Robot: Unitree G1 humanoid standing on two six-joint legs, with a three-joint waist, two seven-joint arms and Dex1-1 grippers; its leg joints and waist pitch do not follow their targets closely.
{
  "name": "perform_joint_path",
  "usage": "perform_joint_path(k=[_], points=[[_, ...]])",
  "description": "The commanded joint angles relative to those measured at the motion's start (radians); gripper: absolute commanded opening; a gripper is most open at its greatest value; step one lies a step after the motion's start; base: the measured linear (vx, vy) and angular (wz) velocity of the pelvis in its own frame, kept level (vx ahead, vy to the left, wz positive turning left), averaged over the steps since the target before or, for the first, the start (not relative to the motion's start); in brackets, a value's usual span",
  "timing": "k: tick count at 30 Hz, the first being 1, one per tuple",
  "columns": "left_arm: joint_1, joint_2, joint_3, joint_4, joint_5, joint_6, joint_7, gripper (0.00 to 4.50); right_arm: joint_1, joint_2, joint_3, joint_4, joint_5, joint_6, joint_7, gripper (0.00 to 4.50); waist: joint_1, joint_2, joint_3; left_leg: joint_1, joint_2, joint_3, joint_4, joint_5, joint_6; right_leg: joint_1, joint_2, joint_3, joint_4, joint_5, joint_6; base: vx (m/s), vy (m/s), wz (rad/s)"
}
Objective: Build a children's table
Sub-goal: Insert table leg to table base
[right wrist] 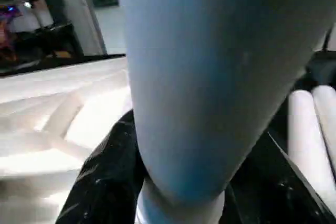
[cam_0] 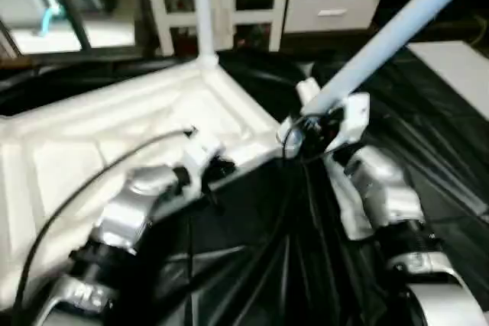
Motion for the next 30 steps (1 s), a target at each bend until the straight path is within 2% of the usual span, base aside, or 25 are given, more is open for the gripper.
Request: perform_joint_path(k=[1, 3, 4, 6, 8, 10, 12, 13, 15, 16, 18, 19, 20, 21, 22, 23, 24, 25, 26, 27, 29, 30], points=[[-0.023, 0.006, 0.028, -0.015, -0.003, -0.018, 0.011, 1.03, 0.001, -0.004, -0.007, -0.011, 0.008, 0.007, 0.005, 1.84, 0.005, 0.002, -0.076, 0.024, 0.008, 0.007, -0.04, 0.099, 0.121, 0.065, -0.041, 0.022, -0.036, 0.471, -0.294, 0.0, 0.0, 0.0], [-0.025, 0.007, 0.031, -0.011, -0.005, -0.026, 0.015, 1.12, 0.004, -0.004, -0.008, -0.026, 0.012, 0.008, 0.002, 1.84, 0.011, 0.0, -0.07, 0.026, 0.011, 0.009, -0.044, 0.042, 0.105, 0.063, -0.044, 0.023, -0.04, 0.376, -0.294, 0.0, 0.0, 0.0], [-0.026, 0.009, 0.03, -0.006, -0.013, -0.037, 0.015, 1.17, 0.009, -0.004, -0.009, -0.044, 0.02, 0.012, 0.003, 1.84, 0.013, 0.002, -0.07, 0.027, 0.012, 0.009, -0.044, 0.039, 0.102, 0.061, -0.045, 0.024, -0.041, 0.362, -0.293, 0.0, 0.0, 0.0], [-0.028, 0.011, 0.032, 0.001, -0.023, -0.05, 0.017, 1.47, 0.012, -0.002, -0.016, -0.062, 0.032, 0.007, 0.004, 1.84, 0.021, 0.003, -0.071, 0.03, 0.013, 0.01, -0.042, 0.051, 0.094, 0.059, -0.044, 0.025, -0.038, 0.364, -0.286, 0.0, 0.0, 0.0], [-0.033, 0.01, 0.039, 0.011, -0.036, -0.068, 0.021, 1.51, 0.008, 0.005, -0.033, -0.075, 0.049, -0.012, 0.002, 1.84, 0.024, 0.003, -0.072, 0.028, 0.012, 0.009, -0.041, 0.053, 0.09, 0.06, -0.045, 0.025, -0.036, 0.37, -0.282, 0.0, 0.0, 0.0], [-0.042, 0.004, 0.06, 0.014, -0.048, -0.086, 0.026, 1.59, -0.003, 0.021, -0.071, -0.096, 0.078, -0.067, -0.002, 1.84, 0.025, 0.001, -0.071, 0.027, 0.011, 0.009, -0.042, 0.04, 0.082, 0.06, -0.046, 0.024, -0.037, 0.359, -0.277, 0.0, 0.0, 0.0], [-0.047, 0.0, 0.072, 0.016, -0.05, -0.089, 0.024, 1.91, -0.009, 0.027, -0.087, -0.105, 0.091, -0.089, -0.003, 1.84, 0.025, -0.001, -0.07, 0.026, 0.011, 0.01, -0.042, 0.014, 0.078, 0.06, -0.048, 0.026, -0.038, 0.338, -0.271, 0.0, 0.0, 0.0], [-0.049, -0.013, 0.098, 0.009, -0.059, -0.087, 0.046, 1.94, -0.016, 0.044, -0.119, -0.143, 0.14, -0.117, 0.012, 1.84, 0.025, 0.0, -0.07, 0.026, 0.011, 0.009, -0.042, 0.015, 0.077, 0.06, -0.047, 0.026, -0.038, 0.335, -0.27, 0.0, 0.0, 0.0], [-0.045, -0.022, 0.122, -0.001, -0.064, -0.094, 0.077, 1.98, -0.015, 0.058, -0.135, -0.196, 0.192, -0.108, 0.037, 1.84, 0.024, -0.002, -0.07, 0.024, 0.01, 0.009, -0.042, 0.011, 0.087, 0.063, -0.046, 0.027, -0.038, 0.342, -0.264, 0.0, 0.0, 0.0], [-0.045, -0.022, 0.122, -0.001, -0.064, -0.094, 0.077, 2.11, -0.015, 0.058, -0.135, -0.196, 0.192, -0.108, 0.037, 1.84, 0.024, -0.002, -0.071, 0.023, 0.01, 0.008, -0.042, 0.013, 0.09, 0.063, -0.046, 0.027, -0.036, 0.346, -0.26, 0.0, 0.0, 0.0], [-0.021, -0.045, 0.168, -0.034, -0.087, -0.076, 0.144, 2.35, -0.002, 0.065, -0.134, -0.274, 0.241, -0.079, 0.073, 1.84, 0.024, -0.001, -0.07, 0.023, 0.01, 0.007, -0.041, 0.015, 0.094, 0.062, -0.047, 0.026, -0.037, 0.34, -0.257, 0.0, 0.0, 0.0], [-0.016, -0.058, 0.192, -0.051, -0.098, -0.052, 0.182, 2.38, 0.002, 0.062, -0.13, -0.292, 0.24, -0.073, 0.07, 1.84, 0.024, -0.001, -0.071, 0.023, 0.011, 0.007, -0.041, 0.017, 0.094, 0.064, -0.046, 0.026, -0.036, 0.346, -0.259, 0.0, 0.0, 0.0], [-0.005, -0.102, 0.273, -0.099, -0.133, 0.031, 0.307, 2.39, 0.012, 0.045, -0.112, -0.349, 0.221, -0.051, 0.049, 1.84, 0.025, -0.002, -0.073, 0.021, 0.013, 0.006, -0.038, 0.045, 0.09, 0.067, -0.044, 0.025, -0.03, 0.396, -0.266, 0.0, 0.0, 0.0], [-0.005, -0.102, 0.273, -0.099, -0.133, 0.031, 0.307, 2.39, 0.012, 0.045, -0.112, -0.349, 0.221, -0.051, 0.049, 1.84, 0.025, -0.004, -0.073, 0.02, 0.01, 0.006, -0.036, 0.054, 0.096, 0.066, -0.043, 0.024, -0.031, 0.407, -0.267, 0.0, 0.0, 0.0], [0.003, -0.123, 0.312, -0.134, -0.129, 0.11, 0.388, 2.39, 0.02, 0.025, -0.097, -0.386, 0.187, -0.041, 0.024, 1.84, 0.025, -0.003, -0.073, 0.021, 0.01, 0.006, -0.035, 0.065, 0.096, 0.066, -0.041, 0.023, -0.03, 0.411, -0.262, 0.0, 0.0, 0.0], [0.017, -0.138, 0.332, -0.183, -0.107, 0.207, 0.451, 2.39, 0.037, -0.017, -0.07, -0.427, 0.105, -0.02, -0.019, 1.84, 0.031, 0.023, -0.072, 0.021, 0.005, 0.002, -0.034, 0.055, 0.092, 0.061, -0.044, 0.022, -0.032, 0.377, -0.254, 0.0, 0.0, 0.0], [0.017, -0.138, 0.332, -0.183, -0.107, 0.207, 0.451, 2.39, 0.037, -0.017, -0.07, -0.427, 0.105, -0.02, -0.019, 1.84, 0.027, 0.015, -0.071, 0.024, 0.011, 0.003, -0.036, 0.052, 0.082, 0.06, -0.039, 0.02, -0.038, 0.364, -0.245, 0.0, 0.0, 0.0], [0.029, -0.149, 0.339, -0.215, -0.098, 0.243, 0.47, 2.39, 0.047, -0.033, -0.062, -0.445, 0.076, -0.002, -0.037, 1.84, 0.026, 0.008, -0.071, 0.024, 0.007, 0.003, -0.033, 0.053, 0.075, 0.062, -0.037, 0.021, -0.037, 0.362, -0.246, 0.0, 0.0, 0.0], [0.046, -0.164, 0.347, -0.259, -0.086, 0.291, 0.497, 2.39, 0.06, -0.054, -0.05, -0.468, 0.038, 0.022, -0.062, 1.84, 0.028, -0.012, -0.068, 0.018, 0.008, 0.005, -0.039, 0.055, 0.069, 0.071, -0.039, 0.024, -0.036, 0.346, -0.247, 0.0, 0.0, 0.0], [0.046, -0.164, 0.347, -0.259, -0.086, 0.291, 0.497, 2.39, 0.06, -0.054, -0.05, -0.468, 0.038, 0.022, -0.062, 1.84, 0.03, -0.004, -0.064, 0.021, 0.005, 0.008, -0.037, 0.038, 0.069, 0.06, -0.04, 0.024, -0.045, 0.304, -0.242, 0.0, 0.0, 0.0], [0.046, -0.164, 0.347, -0.259, -0.086, 0.291, 0.497, 2.39, 0.06, -0.054, -0.05, -0.468, 0.038, 0.022, -0.062, 1.84, 0.027, -0.004, -0.065, 0.023, 0.006, 0.006, -0.041, -0.018, 0.058, 0.059, -0.041, 0.024, -0.05, 0.215, -0.235, 0.0, 0.0, 0.0], [0.046, -0.164, 0.347, -0.259, -0.086, 0.291, 0.497, 2.39, 0.06, -0.054, -0.05, -0.468, 0.038, 0.022, -0.062, 1.84, 0.026, -0.005, -0.062, 0.023, 0.008, 0.004, -0.044, -0.043, 0.052, 0.056, -0.042, 0.024, -0.055, 0.173, -0.231, 0.0, 0.0, 0.0]])
